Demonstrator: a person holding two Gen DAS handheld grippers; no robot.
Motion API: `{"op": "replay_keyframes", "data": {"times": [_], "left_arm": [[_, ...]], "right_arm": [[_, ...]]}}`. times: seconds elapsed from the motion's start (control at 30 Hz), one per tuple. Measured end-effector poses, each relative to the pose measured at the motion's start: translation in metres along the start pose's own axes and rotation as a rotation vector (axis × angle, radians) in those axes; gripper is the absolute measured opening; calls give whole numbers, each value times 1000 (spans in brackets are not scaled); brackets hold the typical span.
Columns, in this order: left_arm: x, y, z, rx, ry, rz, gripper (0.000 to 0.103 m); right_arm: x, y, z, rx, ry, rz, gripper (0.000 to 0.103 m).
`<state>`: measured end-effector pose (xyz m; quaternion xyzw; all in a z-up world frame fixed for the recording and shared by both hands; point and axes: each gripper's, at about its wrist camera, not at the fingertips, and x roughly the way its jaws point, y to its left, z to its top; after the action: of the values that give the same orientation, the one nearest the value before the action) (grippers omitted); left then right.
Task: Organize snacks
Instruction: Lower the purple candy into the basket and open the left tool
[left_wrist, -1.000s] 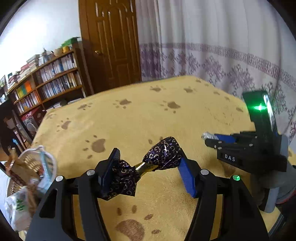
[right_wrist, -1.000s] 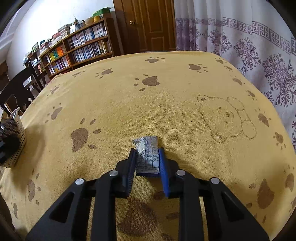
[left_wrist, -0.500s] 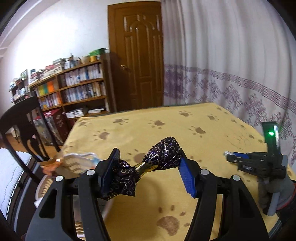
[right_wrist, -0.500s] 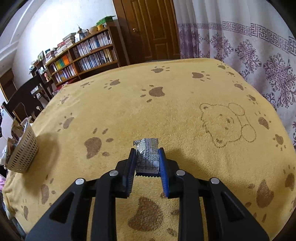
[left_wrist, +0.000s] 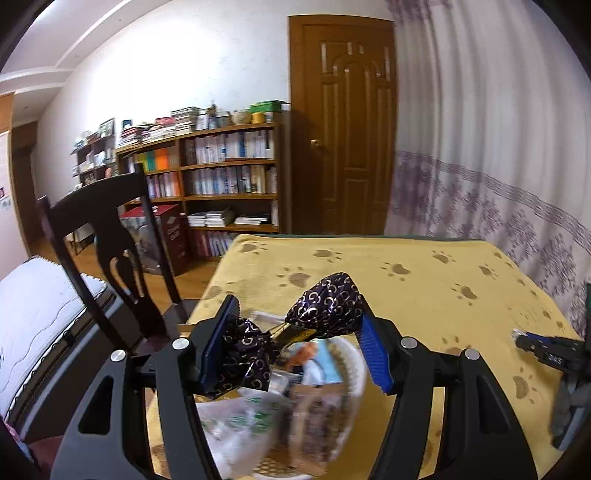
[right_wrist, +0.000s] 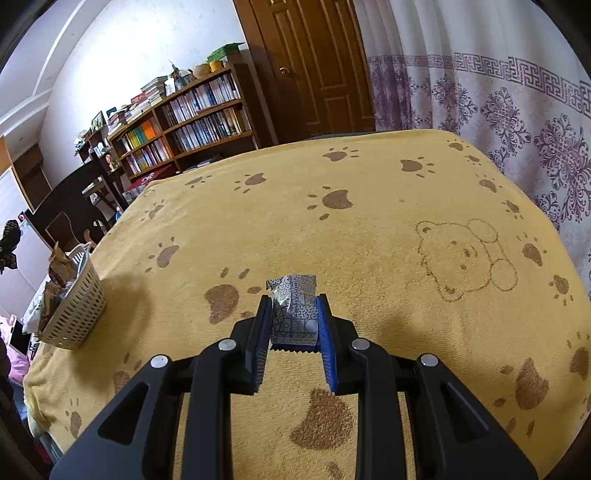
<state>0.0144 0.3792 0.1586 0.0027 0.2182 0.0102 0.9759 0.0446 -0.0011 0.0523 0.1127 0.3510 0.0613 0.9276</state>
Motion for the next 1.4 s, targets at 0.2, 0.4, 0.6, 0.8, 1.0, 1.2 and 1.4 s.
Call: {"op": "replay_keyframes", "data": {"times": [0.2, 0.4, 0.6, 0.8, 1.0, 1.2, 1.4], "left_arm": [[8, 15, -1, -29, 28, 21, 64], [17, 9, -3, -24, 52, 20, 77], [11, 17, 0, -51, 32, 29, 81], [-3, 25, 4, -77, -6, 39, 81], [-13, 28, 7, -92, -34, 38, 82], [-26, 32, 10, -89, -76, 73, 85], [-33, 36, 13, -90, -104, 105, 87]], "right_arm": [[-4, 4, 0, -9, -5, 14, 24], [-6, 6, 0, -15, -6, 22, 24], [-5, 7, 0, -15, 0, 28, 24], [-4, 16, -2, -12, 16, 79, 24], [-13, 43, 5, -2, -11, 189, 24], [-17, 96, 20, -69, -24, 278, 24], [-24, 153, 29, -165, -35, 340, 25]]}}
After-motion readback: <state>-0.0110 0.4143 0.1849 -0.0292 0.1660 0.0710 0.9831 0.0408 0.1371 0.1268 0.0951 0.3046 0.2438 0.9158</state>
